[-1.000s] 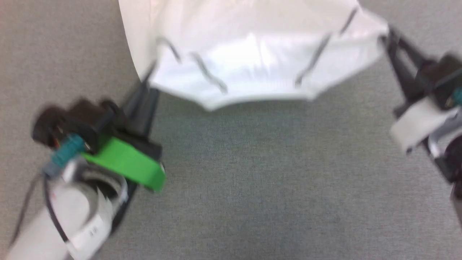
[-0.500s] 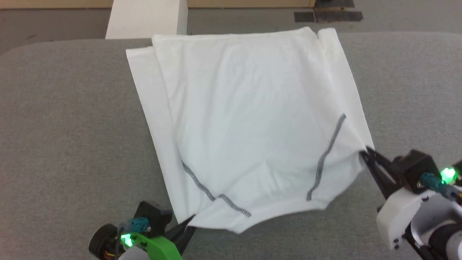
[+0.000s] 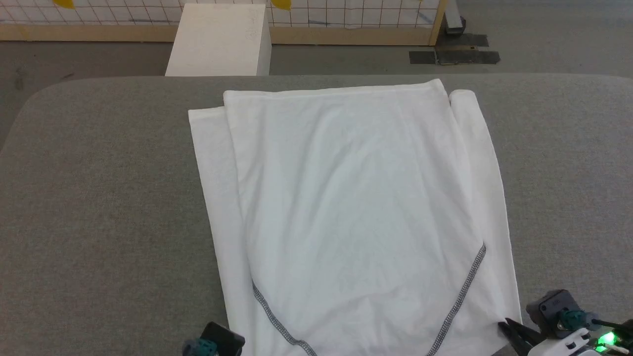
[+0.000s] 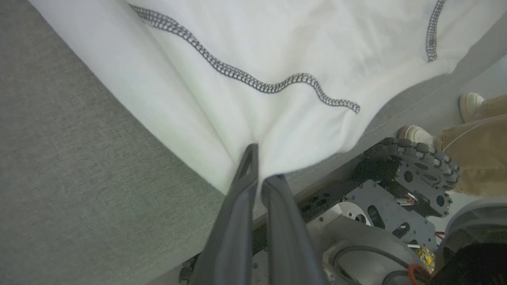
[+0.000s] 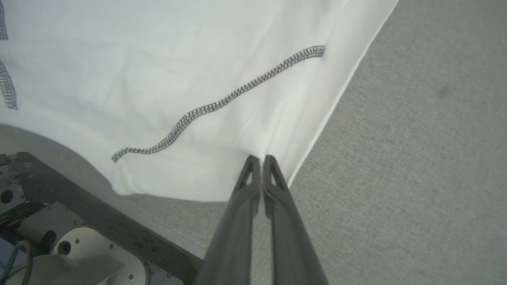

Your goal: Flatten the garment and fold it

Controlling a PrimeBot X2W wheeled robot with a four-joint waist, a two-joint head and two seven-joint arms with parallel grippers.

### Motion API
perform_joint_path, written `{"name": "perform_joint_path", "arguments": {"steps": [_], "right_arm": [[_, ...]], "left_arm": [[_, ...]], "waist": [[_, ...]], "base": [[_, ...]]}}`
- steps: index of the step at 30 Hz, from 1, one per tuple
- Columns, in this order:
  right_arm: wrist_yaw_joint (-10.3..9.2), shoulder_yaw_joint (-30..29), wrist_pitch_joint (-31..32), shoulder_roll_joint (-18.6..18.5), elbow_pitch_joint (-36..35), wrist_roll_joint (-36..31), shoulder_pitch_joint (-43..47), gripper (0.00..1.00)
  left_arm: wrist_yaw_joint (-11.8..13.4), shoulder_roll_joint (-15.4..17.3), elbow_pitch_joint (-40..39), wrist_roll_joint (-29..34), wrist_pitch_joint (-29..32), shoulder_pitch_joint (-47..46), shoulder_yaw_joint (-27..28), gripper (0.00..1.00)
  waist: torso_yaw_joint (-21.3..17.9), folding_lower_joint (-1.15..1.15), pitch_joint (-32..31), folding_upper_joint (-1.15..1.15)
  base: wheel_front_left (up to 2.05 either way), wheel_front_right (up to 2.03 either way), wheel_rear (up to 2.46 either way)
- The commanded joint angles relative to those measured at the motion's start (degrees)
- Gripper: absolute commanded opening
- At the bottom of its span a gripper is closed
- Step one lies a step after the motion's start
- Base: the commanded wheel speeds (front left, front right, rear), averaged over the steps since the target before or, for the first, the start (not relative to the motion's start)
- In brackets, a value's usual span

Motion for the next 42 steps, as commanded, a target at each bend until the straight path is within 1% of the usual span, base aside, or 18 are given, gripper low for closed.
{"name": "perform_joint_path", "arguments": {"steps": [1,6,10,11,12,13,14,15,16,17,21,25,29,32,34,37,39,42], "right_arm": [[-0.11,0.07,-0.49,0.74,0.45,0.10,0.76,0.00],[-0.11,0.86,-3.57,2.23,3.56,-1.69,0.77,0.00],[-0.11,1.78,-7.05,4.25,7.19,-2.98,-0.13,0.00],[-0.11,2.04,-7.61,4.66,8.15,-3.21,-0.38,0.00],[-0.11,2.37,-8.30,5.06,9.27,-3.45,-0.76,0.03],[-0.11,2.45,-9.12,5.45,10.04,-3.63,-1.18,0.28],[-0.11,2.67,-9.79,5.77,11.17,-3.83,-1.66,0.40],[-0.11,3.02,-10.04,5.81,12.11,-3.94,-1.99,0.52],[-0.11,3.44,-10.49,5.75,13.04,-4.17,-2.49,0.87],[-0.11,3.60,-11.01,5.81,13.59,-4.29,-2.91,1.00],[-0.11,2.50,-12.36,6.93,14.37,-3.07,-3.52,1.00],[-0.11,-1.33,-12.85,7.76,11.36,-1.74,-2.27,1.00],[-0.11,-7.35,-13.39,10.10,5.78,-1.22,-0.60,1.00],[-0.11,-11.25,-13.92,11.15,1.43,-3.71,-0.01,1.00],[-0.11,-13.17,-14.67,12.46,-0.94,-5.65,-0.17,1.00],[-0.11,-15.36,-16.97,15.55,-3.36,-8.37,-1.27,1.00],[-0.11,-16.12,-19.44,17.86,-4.14,-9.93,-2.39,1.00],[-0.11,-16.53,-23.95,20.21,-3.69,-12.57,-3.99,1.00]], "left_arm": [[-0.63,-0.42,1.28,0.06,-0.53,0.89,-0.39,0.00],[-1.04,-3.78,6.20,-1.77,-4.24,1.20,0.41,0.00],[-2.02,-5.64,10.58,-1.03,-7.47,0.03,0.60,0.00],[-2.48,-6.05,11.73,-0.96,-7.98,-0.27,0.45,0.15],[-2.87,-6.70,13.14,-0.89,-8.85,-0.67,0.48,0.46],[-3.12,-7.20,14.26,-0.94,-9.43,-0.91,0.49,0.51],[-3.59,-7.51,15.80,-0.68,-9.70,-1.23,0.12,0.60],[-3.93,-7.74,16.98,-0.38,-10.00,-1.52,-0.14,0.94],[-4.18,-8.17,18.29,-0.20,-10.57,-1.80,-0.27,1.00],[-4.32,-8.54,19.19,-0.19,-10.98,-1.94,-0.30,1.00],[-3.64,-9.52,21.08,0.38,-13.80,-2.24,0.49,1.00],[-2.48,-8.10,19.16,0.13,-16.19,-0.66,2.24,1.00],[0.34,-5.29,12.58,-2.42,-18.72,3.00,6.73,1.00],[3.18,-3.22,6.06,-4.52,-21.27,5.67,11.56,1.00],[4.93,-2.67,2.33,-5.43,-23.59,6.86,14.76,1.00],[7.86,-3.26,-0.90,-4.43,-28.89,7.21,19.11,1.00],[9.64,-4.84,-1.43,-3.13,-32.80,6.93,20.95,1.00],[11.02,-8.79,-0.97,-1.49,-36.96,5.95,22.64,1.00]], "waist": [[0.03,0.01,0.11,0.00],[0.38,0.01,0.14,0.00],[0.68,0.01,0.05,0.00],[0.74,0.01,0.00,0.00],[0.82,0.01,-0.08,0.00],[0.86,0.01,-0.15,0.00],[0.87,0.01,-0.23,0.00],[0.86,0.01,-0.31,0.00],[0.83,0.01,-0.35,0.00],[0.81,0.01,-0.38,0.00],[1.04,0.01,-0.44,0.00],[1.22,0.01,-0.49,0.00],[1.18,0.01,-0.44,0.00],[1.26,0.01,-0.37,0.00],[1.21,0.01,-0.29,0.00],[1.04,0.01,-0.12,0.00],[0.83,0.01,0.03,0.00],[0.37,0.01,0.19,0.00]], "base": [[0.00,0.00,0.00],[0.00,0.00,0.00],[0.00,0.00,0.00],[0.00,0.00,0.00],[0.00,0.00,0.00],[0.00,0.00,0.00],[0.00,0.00,0.00],[0.00,0.00,0.00],[0.00,0.00,0.00],[0.00,0.00,0.00],[0.00,0.00,0.00],[0.00,0.00,0.00],[0.00,0.00,0.00],[0.00,0.00,0.00],[0.00,0.00,0.00],[0.00,0.00,0.00],[0.00,0.00,0.00],[0.00,0.00,0.00]]}}
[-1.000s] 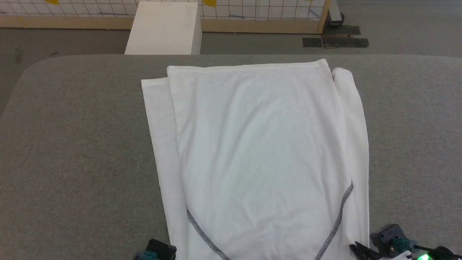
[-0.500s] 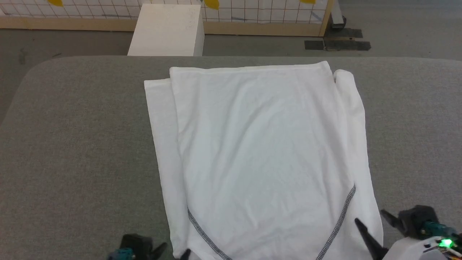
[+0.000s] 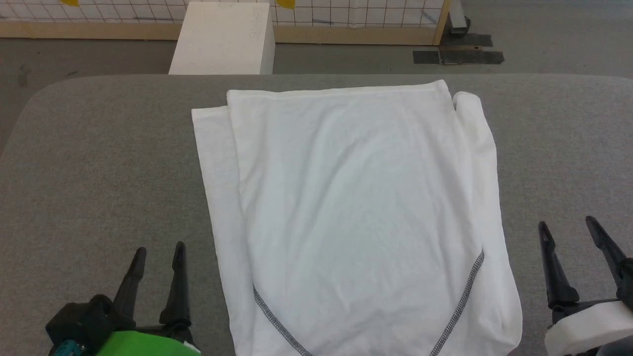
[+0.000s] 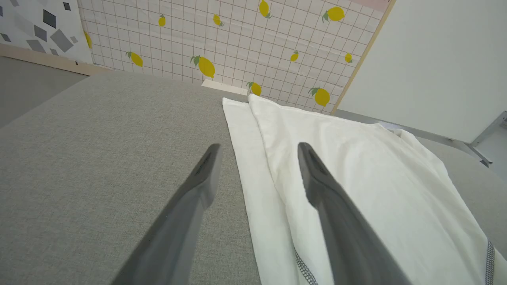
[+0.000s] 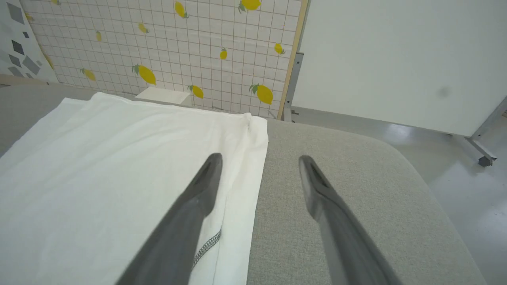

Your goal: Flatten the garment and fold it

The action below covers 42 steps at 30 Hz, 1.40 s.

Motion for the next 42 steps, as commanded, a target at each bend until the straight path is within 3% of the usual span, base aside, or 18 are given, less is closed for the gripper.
{"name": "perform_joint_path", "arguments": {"steps": [1,7,11,16,22,27,36,42], "right_arm": [[-0.09,-0.28,-1.90,0.88,0.44,-0.80,-1.25,1.00],[-0.09,-0.71,-9.02,2.58,4.82,-0.40,-1.85,1.00],[-0.09,-0.78,-10.90,2.62,6.90,1.68,-1.49,1.00],[-0.09,-0.43,-11.16,2.63,6.76,1.43,-2.82,1.00],[-0.09,0.58,-10.82,2.63,4.82,1.18,-5.97,1.00],[-0.09,2.01,-10.63,2.64,2.60,0.75,-9.50,1.00],[-0.09,3.79,-10.47,2.64,-1.17,-0.68,-14.61,1.00],[-0.09,3.66,-10.38,2.64,-1.60,-0.91,-16.70,1.00]], "left_arm": [[0.59,-1.32,0.60,1.83,-0.92,-0.95,0.68,1.00],[0.27,-9.04,2.85,10.55,-1.86,-2.35,4.39,1.00],[-2.95,-10.58,3.82,14.65,-1.88,-3.28,6.26,1.00],[-7.34,-5.74,4.52,16.28,-0.53,-10.11,7.70,1.00],[-12.23,1.15,3.28,14.13,8.04,-25.93,10.96,1.00],[-16.29,6.28,7.85,12.57,15.64,-40.22,12.22,1.00],[-23.95,8.94,21.43,7.83,28.54,-55.71,8.16,1.00],[-25.96,10.14,28.67,7.43,35.11,-60.30,5.25,1.00]], "waist": [[-0.30,0.00,0.08,0.00],[-1.00,0.00,-0.05,0.00],[-1.14,0.00,0.16,0.00],[-0.97,0.00,1.89,0.00],[-1.06,0.00,7.30,0.00],[-2.21,0.00,13.89,0.00],[-4.01,0.00,24.71,0.00],[-5.16,0.00,29.55,0.00]], "base": [[0.00,0.00,0.00],[0.00,0.00,0.00],[0.00,0.00,0.00],[0.00,0.00,0.00],[0.00,0.00,0.00],[0.00,0.00,0.00],[0.00,0.00,0.00],[0.00,0.00,0.00]]}}
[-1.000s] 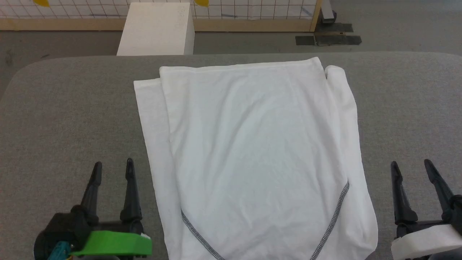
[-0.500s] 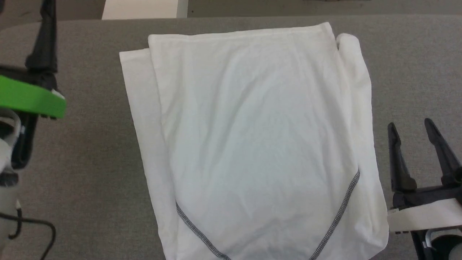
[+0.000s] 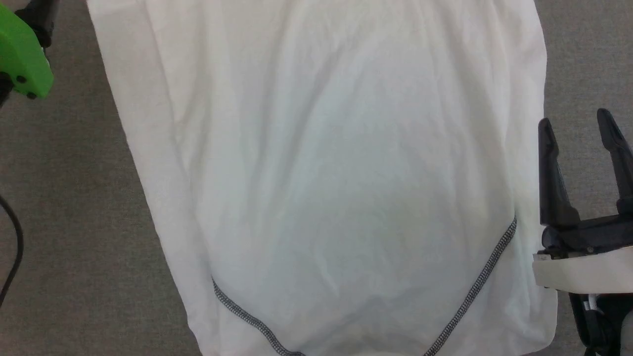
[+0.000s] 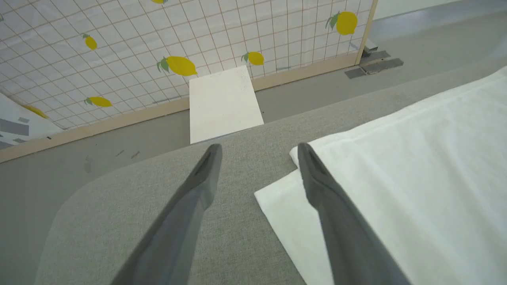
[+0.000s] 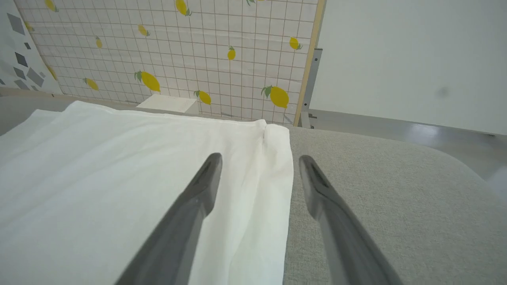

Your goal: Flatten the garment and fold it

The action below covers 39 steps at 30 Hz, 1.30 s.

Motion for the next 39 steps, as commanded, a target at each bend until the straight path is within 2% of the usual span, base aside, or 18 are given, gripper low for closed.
{"name": "perform_joint_path", "arguments": {"steps": [1,4,11,12,13,18,19,24,32,39], "right_arm": [[-0.09,0.00,-0.06,0.06,-0.33,-0.33,-1.23,1.00],[-0.09,-0.33,-0.07,0.06,-0.48,-0.38,-1.83,1.00],[-0.09,-0.83,-0.02,0.06,-0.77,-0.37,-2.21,1.00],[-0.09,-0.89,-0.03,0.06,-0.81,-0.39,-2.26,1.00],[-0.09,-0.97,0.00,0.06,-0.87,-0.42,-2.34,1.00],[-0.09,-1.47,0.28,0.06,-0.99,-0.71,-2.69,1.00],[-0.09,-1.80,0.21,0.06,-0.74,-0.76,-2.73,1.00],[-0.09,-2.15,0.18,0.06,0.23,-0.57,-2.38,1.00],[-0.09,-3.31,0.28,0.06,2.23,0.89,0.35,1.00],[-0.09,-5.11,0.97,0.06,2.74,2.41,4.71,1.00]], "left_arm": [[-0.27,0.66,1.12,-0.72,1.23,-1.49,-0.38,1.00],[-0.51,1.12,3.50,-1.35,4.05,-2.74,-0.94,1.00],[-0.53,1.07,8.72,-2.62,6.44,-2.85,-1.54,1.00],[-0.66,1.05,9.07,-2.86,6.66,-2.73,-1.67,0.42],[-0.88,0.99,9.55,-3.32,7.01,-2.50,-1.83,0.00],[-1.08,0.24,10.66,-4.83,5.18,-1.87,-1.08,0.00],[-0.99,-0.36,11.28,-5.98,3.01,-1.31,0.12,0.00],[-1.14,0.00,11.78,-7.04,0.05,0.30,1.64,0.00],[-1.32,2.35,9.73,-11.06,-3.14,6.27,6.05,0.00],[0.88,5.74,5.46,-15.04,-4.74,17.14,11.99,0.00]], "waist": [[-2.06,-0.01,5.56,0.00],[-2.62,-0.01,7.27,0.00],[-3.14,-0.01,9.82,0.00],[-3.13,-0.01,9.94,0.00],[-3.11,-0.01,10.06,0.00],[-2.48,-0.01,9.36,0.00],[-1.84,-0.01,7.28,0.00],[-0.85,-0.01,2.19,0.00],[0.08,-0.01,-8.69,0.00],[1.63,-0.01,-17.52,0.00]], "base": [[0.00,0.00,0.00],[0.00,0.00,0.00],[0.00,0.00,0.00],[0.00,0.00,0.00],[0.00,0.00,0.00],[0.00,0.00,0.00],[0.00,0.00,0.00],[0.00,0.00,0.00],[0.00,0.00,0.00],[0.00,0.00,0.00]]}}
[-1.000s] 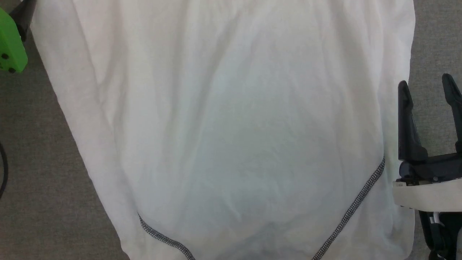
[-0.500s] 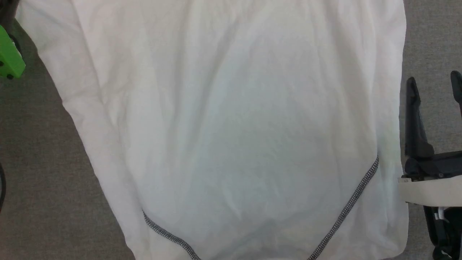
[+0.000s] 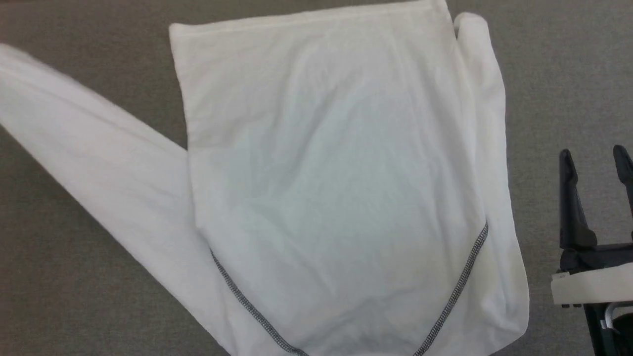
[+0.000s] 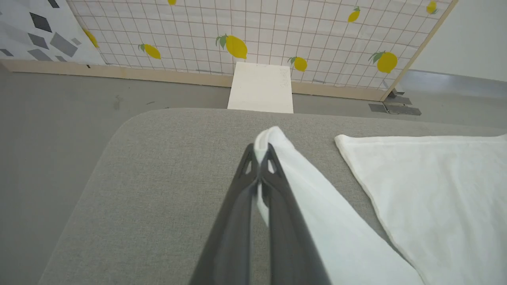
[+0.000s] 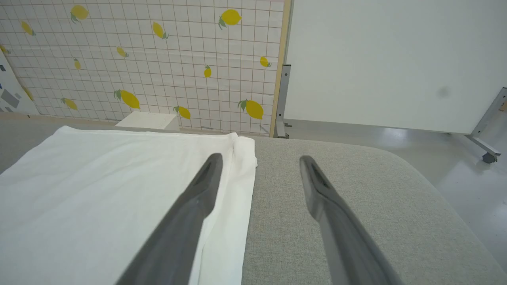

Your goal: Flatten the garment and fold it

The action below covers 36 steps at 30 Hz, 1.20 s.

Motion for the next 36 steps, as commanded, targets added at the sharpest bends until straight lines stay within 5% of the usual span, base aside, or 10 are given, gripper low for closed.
{"name": "perform_joint_path", "arguments": {"steps": [1,13,20,29,36], "right_arm": [[-0.09,-0.37,0.32,0.05,0.06,0.41,1.07,1.00],[-0.09,-1.93,1.31,0.05,0.01,2.02,5.48,1.00],[-0.09,-2.49,1.18,0.05,0.39,2.91,6.81,1.00],[-0.09,-4.70,1.68,0.05,-1.36,2.48,6.15,1.00],[-0.09,-7.49,2.35,0.05,-2.37,2.12,4.58,1.00]], "left_arm": [[0.91,1.07,-1.34,-1.40,-0.62,3.08,1.74,0.00],[6.92,3.50,-10.68,-8.88,-2.90,28.66,19.01,0.00],[7.66,2.54,-17.21,-10.71,-2.50,37.66,24.48,0.00],[7.84,-1.23,-35.48,-15.32,-0.76,34.62,20.26,0.00],[10.94,-4.16,-50.02,-16.84,3.84,23.92,6.79,0.00]], "waist": [[2.10,0.00,-8.44,0.00],[4.19,0.00,-15.51,0.00],[5.08,0.00,-17.44,0.00],[4.99,0.00,-17.08,0.00],[3.51,0.00,-16.08,0.00]], "base": [[0.00,0.00,0.00],[0.00,0.00,0.00],[0.00,0.00,0.00],[0.00,0.00,0.00],[0.00,0.00,0.00]]}}
